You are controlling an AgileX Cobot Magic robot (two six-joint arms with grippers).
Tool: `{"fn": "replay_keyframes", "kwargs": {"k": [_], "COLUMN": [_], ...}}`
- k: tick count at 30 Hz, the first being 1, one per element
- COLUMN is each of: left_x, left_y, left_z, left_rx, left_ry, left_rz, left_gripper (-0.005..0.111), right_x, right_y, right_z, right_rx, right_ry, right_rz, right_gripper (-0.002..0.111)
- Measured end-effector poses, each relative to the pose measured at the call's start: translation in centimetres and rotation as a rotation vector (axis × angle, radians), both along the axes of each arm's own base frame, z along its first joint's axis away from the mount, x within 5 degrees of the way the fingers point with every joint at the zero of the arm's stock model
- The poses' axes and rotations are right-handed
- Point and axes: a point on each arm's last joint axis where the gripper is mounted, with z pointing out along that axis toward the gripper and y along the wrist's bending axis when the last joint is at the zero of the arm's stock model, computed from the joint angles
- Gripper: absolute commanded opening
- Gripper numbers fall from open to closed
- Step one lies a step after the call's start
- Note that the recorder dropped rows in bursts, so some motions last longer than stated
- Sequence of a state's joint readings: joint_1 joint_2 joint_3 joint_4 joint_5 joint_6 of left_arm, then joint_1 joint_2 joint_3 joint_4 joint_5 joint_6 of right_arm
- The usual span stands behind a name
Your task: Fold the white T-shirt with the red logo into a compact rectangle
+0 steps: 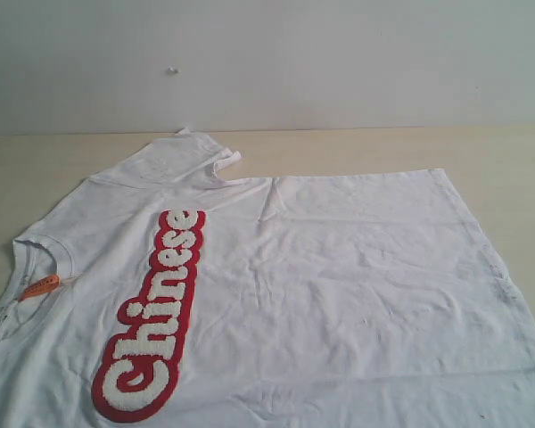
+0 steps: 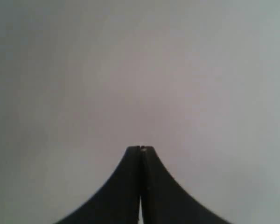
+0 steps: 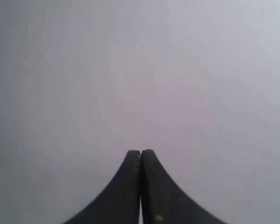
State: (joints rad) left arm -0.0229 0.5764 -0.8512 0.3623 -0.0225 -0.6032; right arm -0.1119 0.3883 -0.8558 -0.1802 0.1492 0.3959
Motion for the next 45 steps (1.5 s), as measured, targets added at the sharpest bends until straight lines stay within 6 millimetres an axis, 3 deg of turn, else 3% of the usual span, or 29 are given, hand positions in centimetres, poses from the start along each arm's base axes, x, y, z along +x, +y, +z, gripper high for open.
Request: {"fn": "replay_keyframes", "kwargs": {"k": [3,6,10,16,20,22,23,24,26,29,31,32,33,45], "left_x": [3.9,7.6,12.1,17.2,19.3,19.9,20.0,19.6,19.1,18.9,19.2,19.4,19.7,21.4], "left_y": [0.3,0.3,-0.6,-2.5,-3.4,-4.0,-4.1,-4.2,-4.2,-4.1,-4.1,-4.0,-3.9,-4.0], "left_z": [-1.0,-3.3,-7.5,-14.0,-17.2,-19.6,-20.5,-22.2,-23.5,-24.5,-25.0,-25.2,-25.4,-25.5], "left_rx": [-0.001,0.027,0.232,0.526,0.718,0.902,0.966,1.152,1.316,1.434,1.482,1.504,1.537,1.618], "left_ry": [0.185,0.370,0.638,0.981,1.176,1.316,1.354,1.428,1.463,1.449,1.431,1.423,1.406,1.255], "left_rz": [0.038,0.063,0.061,-0.055,-0.193,-0.364,-0.429,-0.612,-0.802,-0.938,-0.961,-0.957,-0.942,-0.820], "left_gripper": [0.000,0.000,0.000,0.000,0.000,0.000,0.000,0.000,0.001,0.021,0.068,0.098,0.105,0.104], "right_x": [2.6,5.9,10.9,17.5,20.3,21.5,21.9,22.3,22.5,22.6,22.6,22.6,22.6,22.6], "right_y": [-0.5,-0.8,-0.9,-0.6,-0.4,-0.2,-0.1,0.1,0.3,0.6,0.7,0.7,0.7,0.8], "right_z": [0.4,-0.1,-2.2,-7.5,-10.7,-12.2,-12.6,-13.0,-13.1,-13.0,-13.0,-13.0,-13.0,-12.9], "right_rx": [-0.040,-0.066,-0.106,-0.210,-0.265,-0.281,-0.284,-0.298,-0.306,-0.304,-0.304,-0.305,-0.305,-0.303], "right_ry": [0.169,0.343,0.604,0.989,1.148,1.199,1.208,1.211,1.200,1.178,1.169,1.168,1.167,1.163], "right_rz": [-0.038,-0.039,0.018,0.188,0.292,0.348,0.368,0.403,0.434,0.465,0.475,0.477,0.478,0.482], "right_gripper": [0.000,0.000,0.000,0.000,0.000,0.000,0.000,0.000,0.000,0.000,0.000,0.000,0.000,0.000]}}
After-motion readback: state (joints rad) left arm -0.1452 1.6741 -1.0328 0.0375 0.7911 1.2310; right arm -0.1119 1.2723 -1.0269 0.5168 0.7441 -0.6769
